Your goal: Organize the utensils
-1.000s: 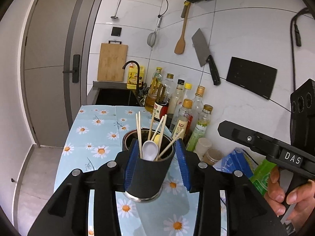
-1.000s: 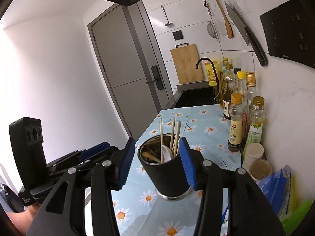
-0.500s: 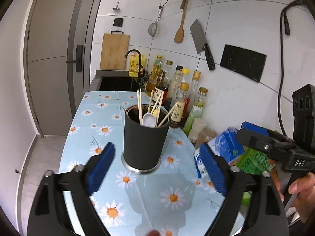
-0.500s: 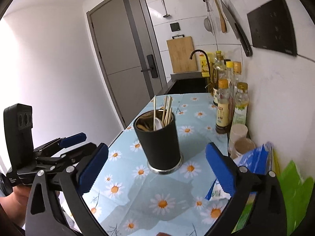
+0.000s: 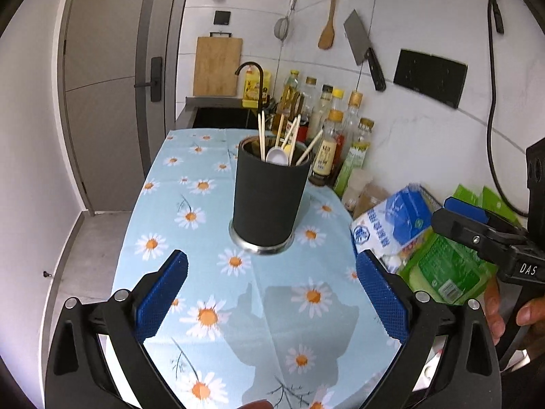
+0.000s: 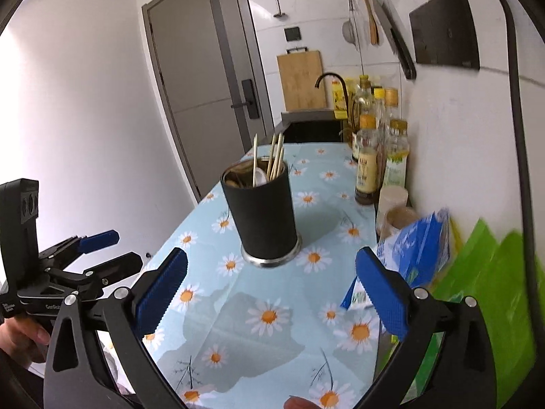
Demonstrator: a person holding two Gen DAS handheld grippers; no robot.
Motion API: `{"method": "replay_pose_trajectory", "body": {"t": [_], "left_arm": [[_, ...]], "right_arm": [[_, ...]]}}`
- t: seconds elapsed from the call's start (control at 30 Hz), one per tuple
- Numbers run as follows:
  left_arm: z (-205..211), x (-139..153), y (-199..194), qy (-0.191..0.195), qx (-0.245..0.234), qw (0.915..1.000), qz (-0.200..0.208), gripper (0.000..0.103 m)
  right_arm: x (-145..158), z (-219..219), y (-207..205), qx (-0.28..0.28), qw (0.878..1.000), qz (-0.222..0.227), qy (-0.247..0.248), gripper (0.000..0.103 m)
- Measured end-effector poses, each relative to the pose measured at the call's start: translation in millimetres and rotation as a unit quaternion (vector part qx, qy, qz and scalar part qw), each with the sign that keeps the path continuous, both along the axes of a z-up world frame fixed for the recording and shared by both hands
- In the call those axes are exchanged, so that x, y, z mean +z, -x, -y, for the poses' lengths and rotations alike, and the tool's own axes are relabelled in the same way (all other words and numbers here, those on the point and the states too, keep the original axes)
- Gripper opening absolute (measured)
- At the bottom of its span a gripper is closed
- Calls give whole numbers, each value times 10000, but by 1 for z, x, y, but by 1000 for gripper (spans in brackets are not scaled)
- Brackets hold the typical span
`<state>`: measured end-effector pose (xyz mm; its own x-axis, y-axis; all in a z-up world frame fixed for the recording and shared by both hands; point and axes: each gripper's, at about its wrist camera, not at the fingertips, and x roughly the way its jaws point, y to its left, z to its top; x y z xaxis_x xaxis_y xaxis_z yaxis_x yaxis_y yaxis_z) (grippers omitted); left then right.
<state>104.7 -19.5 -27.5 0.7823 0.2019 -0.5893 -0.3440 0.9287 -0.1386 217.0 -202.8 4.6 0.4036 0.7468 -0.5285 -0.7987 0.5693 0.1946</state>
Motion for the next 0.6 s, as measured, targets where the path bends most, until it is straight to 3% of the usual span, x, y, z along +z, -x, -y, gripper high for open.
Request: {"method": "replay_pose_trajectory", "body": {"t": [0.3,0.6], "left_arm": [[5,-11,3,186,73,9997,-133,96],[9,-16,-2,140,60,9996,-246,96]], "right_arm": [[-19,0,8,89,9996,-45,249,98],[-22,0,10,-53,9996,8,291,98]]}}
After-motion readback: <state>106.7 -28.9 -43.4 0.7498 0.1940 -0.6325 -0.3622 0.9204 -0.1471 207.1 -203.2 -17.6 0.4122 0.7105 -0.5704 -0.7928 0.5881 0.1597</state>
